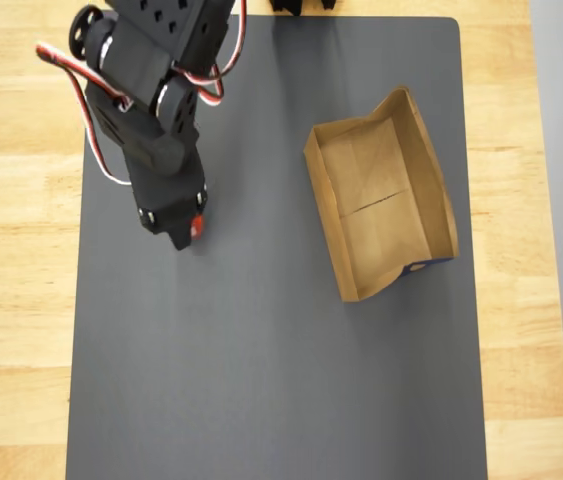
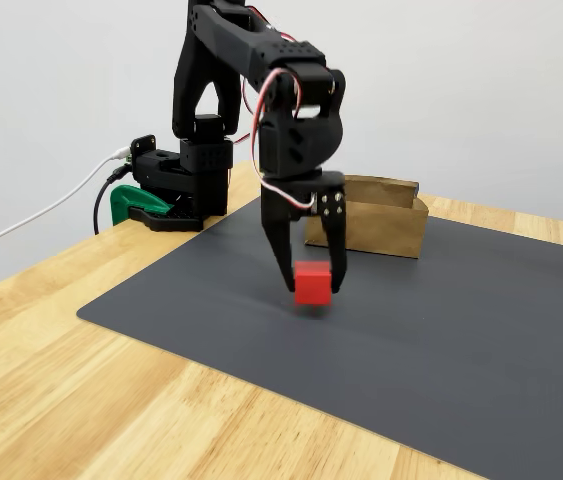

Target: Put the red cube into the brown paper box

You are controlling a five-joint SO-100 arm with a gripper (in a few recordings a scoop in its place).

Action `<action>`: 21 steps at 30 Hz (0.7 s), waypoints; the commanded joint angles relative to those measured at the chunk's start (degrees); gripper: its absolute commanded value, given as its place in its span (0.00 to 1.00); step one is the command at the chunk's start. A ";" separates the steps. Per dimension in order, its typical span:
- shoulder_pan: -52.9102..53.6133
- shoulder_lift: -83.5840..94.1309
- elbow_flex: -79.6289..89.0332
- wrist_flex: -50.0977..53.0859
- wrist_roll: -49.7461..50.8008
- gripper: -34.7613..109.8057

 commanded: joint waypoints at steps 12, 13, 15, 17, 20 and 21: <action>-17.58 44.91 30.94 -12.57 14.77 0.24; -19.25 47.46 32.43 -12.57 16.44 0.24; -22.59 52.82 35.86 -13.10 18.98 0.24; -26.02 58.45 39.64 -13.18 21.09 0.24; -31.03 65.04 44.91 -13.18 23.55 0.24; -32.34 66.18 46.23 -13.62 24.61 0.24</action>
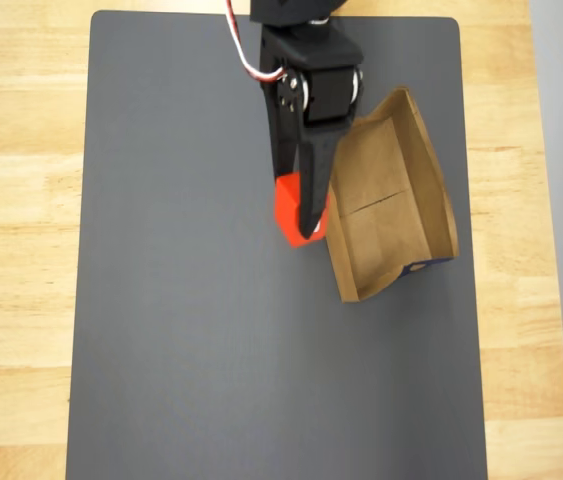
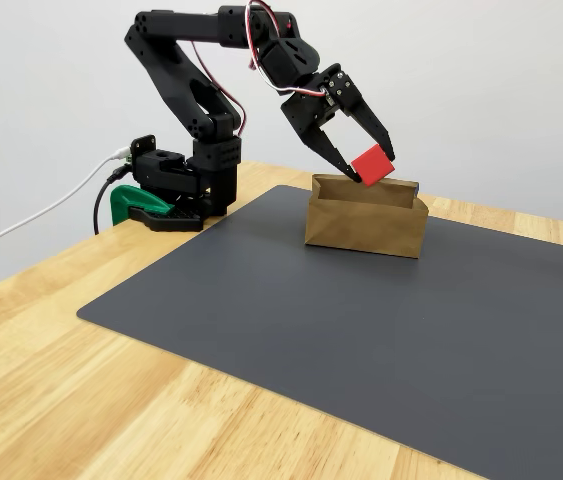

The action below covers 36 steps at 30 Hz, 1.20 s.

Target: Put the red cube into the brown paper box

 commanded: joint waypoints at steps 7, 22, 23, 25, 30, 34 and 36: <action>-8.44 4.57 5.36 1.58 5.89 0.24; -10.11 -2.46 5.89 5.10 -8.00 0.39; -10.11 -2.46 5.98 5.19 -7.91 0.40; -9.84 -2.46 5.98 5.27 -7.29 0.45; -9.23 -1.49 6.15 5.27 -8.09 0.44; -7.38 4.66 7.03 5.01 -10.02 0.30; -5.62 8.09 7.82 4.31 -9.32 0.27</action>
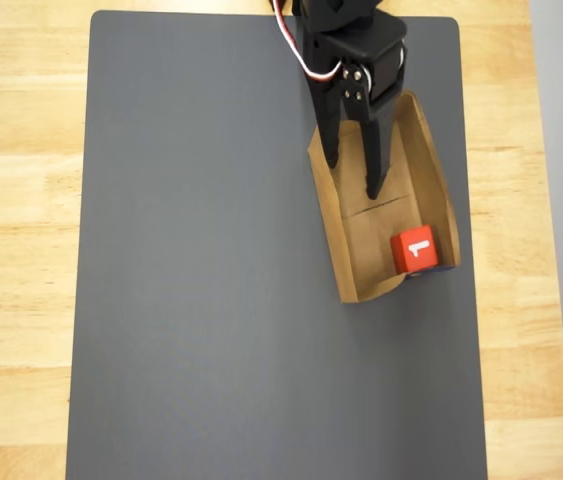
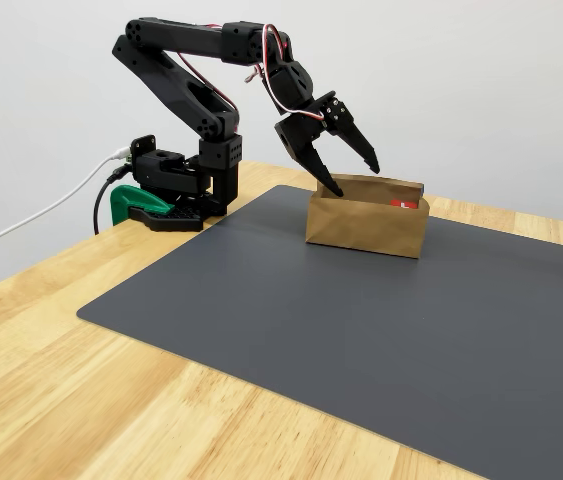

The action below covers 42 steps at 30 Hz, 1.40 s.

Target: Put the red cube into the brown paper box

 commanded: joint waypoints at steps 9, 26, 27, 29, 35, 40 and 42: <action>11.43 22.68 10.28 -5.98 16.70 0.24; 11.51 32.26 12.66 7.82 29.62 0.24; 11.51 32.70 12.66 8.70 29.36 0.24; 11.60 33.13 12.66 9.67 31.11 0.24; 11.87 33.13 12.66 10.72 31.29 0.24; 11.78 33.13 12.66 10.72 31.20 0.24; 11.78 33.13 12.66 10.72 31.11 0.24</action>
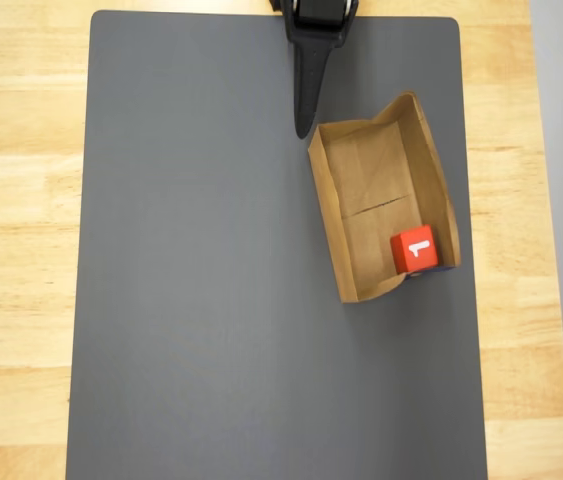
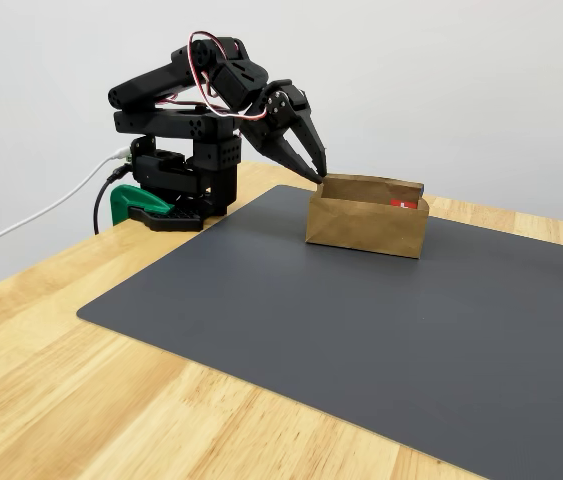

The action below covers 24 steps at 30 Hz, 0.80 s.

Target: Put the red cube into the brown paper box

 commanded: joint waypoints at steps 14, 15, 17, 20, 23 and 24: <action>-0.35 0.00 0.00 0.44 -1.41 0.24; -0.35 0.00 0.00 0.44 -1.41 0.24; -0.35 0.00 0.00 0.44 -1.41 0.24; -0.35 0.00 0.00 0.44 -1.41 0.24; -0.35 0.00 0.00 0.44 -1.41 0.24; -0.35 0.00 0.00 0.44 -1.41 0.24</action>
